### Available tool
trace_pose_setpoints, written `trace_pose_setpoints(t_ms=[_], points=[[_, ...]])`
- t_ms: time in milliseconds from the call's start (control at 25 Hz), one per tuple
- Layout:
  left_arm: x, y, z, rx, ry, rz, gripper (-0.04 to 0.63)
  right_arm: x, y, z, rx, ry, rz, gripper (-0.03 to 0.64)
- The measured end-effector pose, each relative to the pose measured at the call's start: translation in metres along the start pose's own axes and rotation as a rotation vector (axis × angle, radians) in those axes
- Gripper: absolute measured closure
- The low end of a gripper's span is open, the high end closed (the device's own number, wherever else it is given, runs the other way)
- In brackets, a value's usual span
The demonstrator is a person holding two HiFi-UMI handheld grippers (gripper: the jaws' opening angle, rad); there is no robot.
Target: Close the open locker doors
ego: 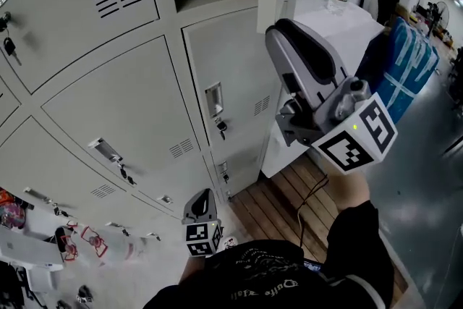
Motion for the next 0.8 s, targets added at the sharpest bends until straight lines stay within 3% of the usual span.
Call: trace_pose_setpoints(t_ms=[520,800], points=[[0.035,0.019,-0.002,-0.055,0.059,0.098,0.588,0.025,-0.054,-0.036,0.015,0.029,-0.042,0.546],[0.048,0.021,-0.003,-0.068,0.081,0.129,0.588,0.033,-0.083,-0.054,0.045,0.131,-0.069,0.546]])
Point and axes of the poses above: the fingertips, and each gripper's own axes: y backward along the fingers, x to its left, z out of its top, the point moved 5 cm from there along y, backward along the fingers, and after that the axes turned 10 degrees about -z, right-handed, at the moved point
